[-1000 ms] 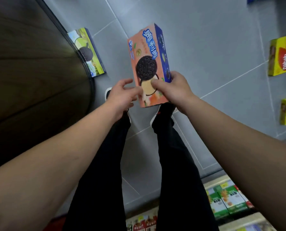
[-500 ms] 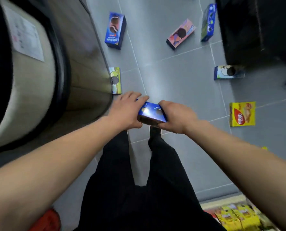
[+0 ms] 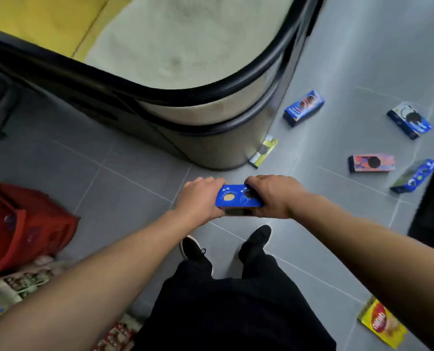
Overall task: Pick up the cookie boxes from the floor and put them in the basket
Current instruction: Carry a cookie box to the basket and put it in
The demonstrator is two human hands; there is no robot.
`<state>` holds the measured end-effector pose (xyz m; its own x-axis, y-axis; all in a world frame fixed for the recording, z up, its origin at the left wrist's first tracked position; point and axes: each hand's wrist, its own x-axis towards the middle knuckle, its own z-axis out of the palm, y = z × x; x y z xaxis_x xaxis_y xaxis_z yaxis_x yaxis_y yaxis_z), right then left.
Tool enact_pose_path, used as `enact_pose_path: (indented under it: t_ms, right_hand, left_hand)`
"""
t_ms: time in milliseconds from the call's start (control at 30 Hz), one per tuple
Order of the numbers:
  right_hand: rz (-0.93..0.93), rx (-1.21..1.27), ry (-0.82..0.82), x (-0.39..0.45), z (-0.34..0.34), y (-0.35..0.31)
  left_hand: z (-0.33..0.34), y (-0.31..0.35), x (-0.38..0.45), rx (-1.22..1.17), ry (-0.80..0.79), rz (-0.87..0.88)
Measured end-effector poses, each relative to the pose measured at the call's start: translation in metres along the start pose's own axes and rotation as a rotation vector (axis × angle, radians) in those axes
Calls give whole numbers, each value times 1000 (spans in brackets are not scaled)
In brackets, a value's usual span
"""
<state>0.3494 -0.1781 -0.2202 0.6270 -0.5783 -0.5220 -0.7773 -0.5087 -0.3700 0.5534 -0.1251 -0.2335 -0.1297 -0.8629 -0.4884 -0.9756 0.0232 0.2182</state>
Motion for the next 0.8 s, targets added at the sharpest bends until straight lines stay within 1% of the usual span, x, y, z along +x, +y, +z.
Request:
enact_pose_path:
  t_ms: [133,267,433,533,667,800]
  right_hand:
    - [-199,-159,-18,46,-22,-90]
    - [-335,-267,-62,88,-23,-186]
    - [-495,-374,-142,134,-4,-335]
    - [-573,-446,-168,157,13,-414]
    - [-664,-493,-202,182,31,-492]
    - [-756,-575,-254,217,43,-559]
  left_hand:
    - [-11,-71,-66,-101,123,-201]
    - [-11,-142,-132,-184,215,-360]
    - [16,-248,-227,-240,371,-569]
    - [31,-302,-278,-298,427,-663]
    - [47,-354,-330,-359,492,-777]
    - [61,-401,-364,-449,515,-890]
